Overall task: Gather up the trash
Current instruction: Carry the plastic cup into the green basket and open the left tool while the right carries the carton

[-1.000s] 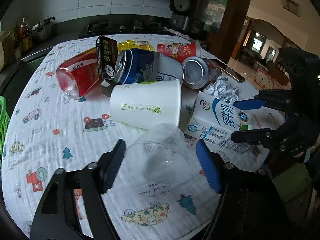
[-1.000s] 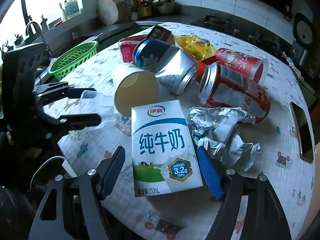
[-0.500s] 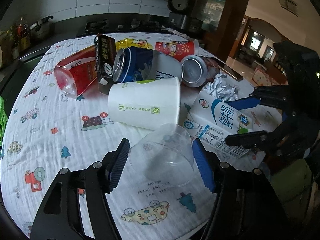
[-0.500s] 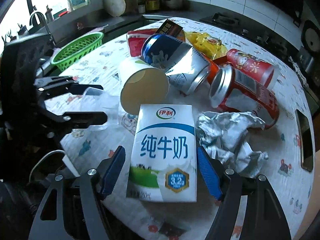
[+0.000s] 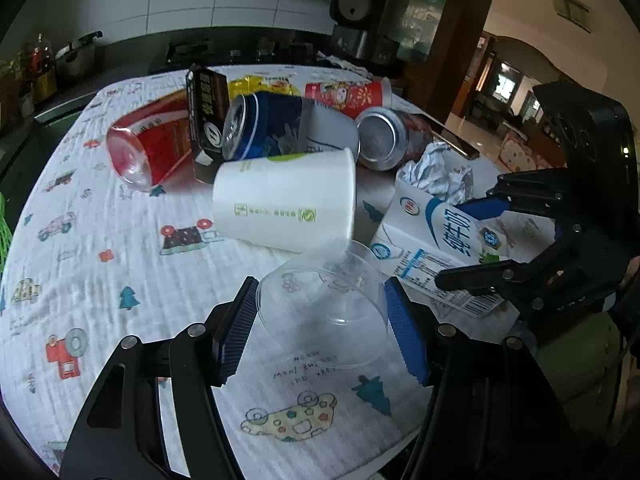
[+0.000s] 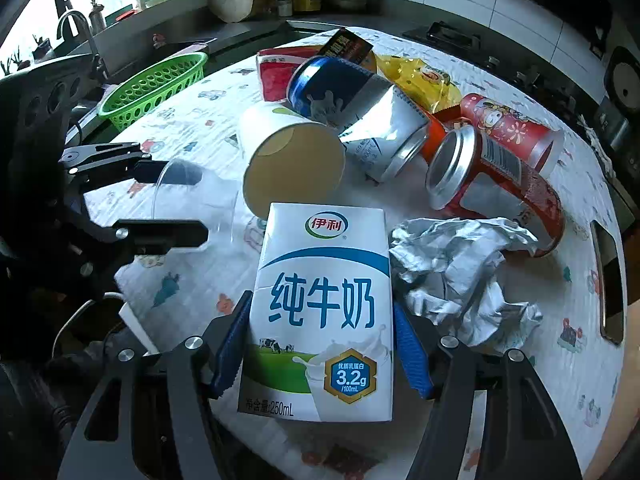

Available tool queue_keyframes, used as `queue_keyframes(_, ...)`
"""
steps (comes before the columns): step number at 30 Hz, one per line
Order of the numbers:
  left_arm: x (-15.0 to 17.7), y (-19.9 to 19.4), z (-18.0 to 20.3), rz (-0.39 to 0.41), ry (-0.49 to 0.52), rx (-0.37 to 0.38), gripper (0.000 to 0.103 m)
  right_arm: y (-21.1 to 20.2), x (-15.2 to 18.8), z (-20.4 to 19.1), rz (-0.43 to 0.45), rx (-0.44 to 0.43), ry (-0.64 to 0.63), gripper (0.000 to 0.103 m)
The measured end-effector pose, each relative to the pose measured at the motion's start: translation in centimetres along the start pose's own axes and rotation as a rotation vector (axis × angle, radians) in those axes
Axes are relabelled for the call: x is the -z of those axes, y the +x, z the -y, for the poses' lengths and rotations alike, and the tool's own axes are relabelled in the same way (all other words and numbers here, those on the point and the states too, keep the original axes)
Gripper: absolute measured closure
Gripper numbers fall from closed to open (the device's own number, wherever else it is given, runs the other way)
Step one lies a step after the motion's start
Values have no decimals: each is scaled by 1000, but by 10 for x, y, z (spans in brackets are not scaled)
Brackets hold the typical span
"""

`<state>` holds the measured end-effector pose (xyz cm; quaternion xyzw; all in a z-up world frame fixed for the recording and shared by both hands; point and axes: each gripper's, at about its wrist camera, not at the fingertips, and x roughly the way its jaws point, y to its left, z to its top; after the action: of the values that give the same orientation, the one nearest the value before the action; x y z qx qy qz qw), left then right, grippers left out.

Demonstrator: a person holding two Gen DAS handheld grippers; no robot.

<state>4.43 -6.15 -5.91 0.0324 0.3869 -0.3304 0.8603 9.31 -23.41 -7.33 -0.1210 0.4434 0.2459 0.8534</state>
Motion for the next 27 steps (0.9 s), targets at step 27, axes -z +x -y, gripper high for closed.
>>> queue_keyframes(27,2,-157,-182,242,-296,-461,40,-14,-118,-111,100,-123,-193,40)
